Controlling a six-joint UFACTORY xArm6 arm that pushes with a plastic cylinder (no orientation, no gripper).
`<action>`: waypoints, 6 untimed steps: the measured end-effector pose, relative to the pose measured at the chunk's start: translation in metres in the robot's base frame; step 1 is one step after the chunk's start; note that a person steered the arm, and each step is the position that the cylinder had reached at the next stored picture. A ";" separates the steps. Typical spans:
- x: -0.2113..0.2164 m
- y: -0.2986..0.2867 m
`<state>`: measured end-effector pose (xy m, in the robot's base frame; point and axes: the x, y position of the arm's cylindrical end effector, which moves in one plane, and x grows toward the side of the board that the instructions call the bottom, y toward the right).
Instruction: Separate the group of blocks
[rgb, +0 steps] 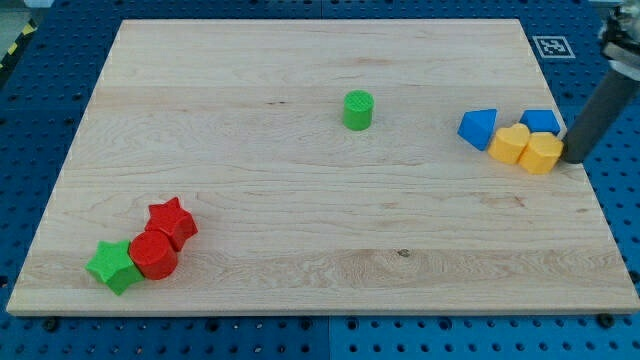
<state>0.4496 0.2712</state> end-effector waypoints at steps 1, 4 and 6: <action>-0.004 -0.035; -0.007 -0.070; -0.022 -0.070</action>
